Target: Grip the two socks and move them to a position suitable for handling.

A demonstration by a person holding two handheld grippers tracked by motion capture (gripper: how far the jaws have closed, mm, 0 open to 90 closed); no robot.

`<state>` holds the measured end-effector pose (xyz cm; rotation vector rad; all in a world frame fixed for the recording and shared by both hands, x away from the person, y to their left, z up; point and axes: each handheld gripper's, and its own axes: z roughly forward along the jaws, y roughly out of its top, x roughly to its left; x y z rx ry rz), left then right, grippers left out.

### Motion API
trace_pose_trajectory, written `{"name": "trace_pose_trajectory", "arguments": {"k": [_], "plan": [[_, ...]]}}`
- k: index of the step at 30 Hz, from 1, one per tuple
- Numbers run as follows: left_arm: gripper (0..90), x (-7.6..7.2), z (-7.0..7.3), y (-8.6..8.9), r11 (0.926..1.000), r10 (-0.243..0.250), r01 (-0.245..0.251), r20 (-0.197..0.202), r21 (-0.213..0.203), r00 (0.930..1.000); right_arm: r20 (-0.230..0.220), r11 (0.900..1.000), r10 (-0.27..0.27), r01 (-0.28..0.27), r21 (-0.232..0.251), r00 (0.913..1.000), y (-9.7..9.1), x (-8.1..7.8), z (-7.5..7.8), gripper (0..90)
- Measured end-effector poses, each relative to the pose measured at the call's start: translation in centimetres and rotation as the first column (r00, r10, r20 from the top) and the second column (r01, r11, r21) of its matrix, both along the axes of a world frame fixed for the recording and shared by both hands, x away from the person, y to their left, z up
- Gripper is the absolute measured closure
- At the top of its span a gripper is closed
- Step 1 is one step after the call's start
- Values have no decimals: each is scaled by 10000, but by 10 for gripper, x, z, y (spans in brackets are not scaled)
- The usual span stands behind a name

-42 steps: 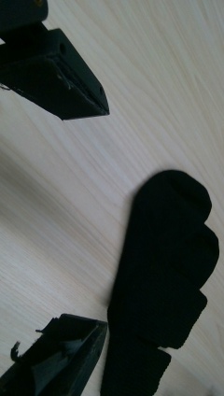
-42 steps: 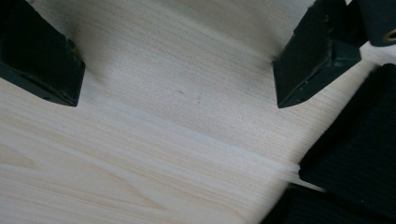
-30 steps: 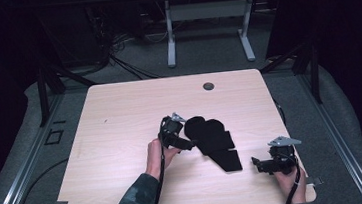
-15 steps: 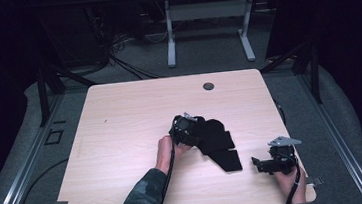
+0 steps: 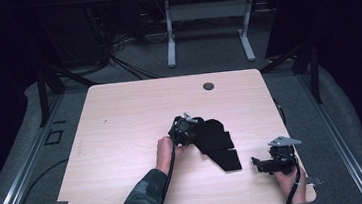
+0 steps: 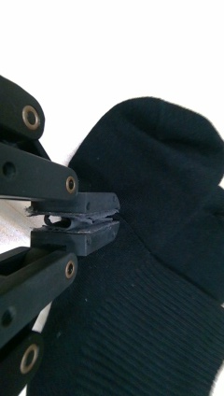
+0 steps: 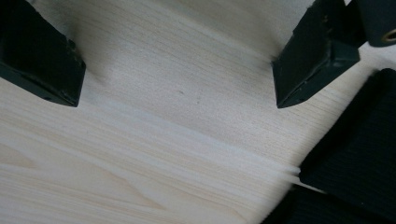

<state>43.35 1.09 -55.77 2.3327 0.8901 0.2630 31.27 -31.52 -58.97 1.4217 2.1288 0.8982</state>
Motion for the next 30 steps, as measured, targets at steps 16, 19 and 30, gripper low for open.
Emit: {"name": "trace_pose_trajectory", "arguments": {"k": [16,19,30], "plan": [[858,-29,66,10,9958,-56,183,1414,-892,9899,-4,10000,-1,1,23,10000,0,0,0,23],[858,-35,77,13,9943,3,174,1649,-1057,9863,-5,10000,-1,1,22,10000,0,0,0,23],[857,-65,111,38,9883,129,243,2410,-1508,9704,1,10000,-21,21,5,10000,0,0,0,23]]}}
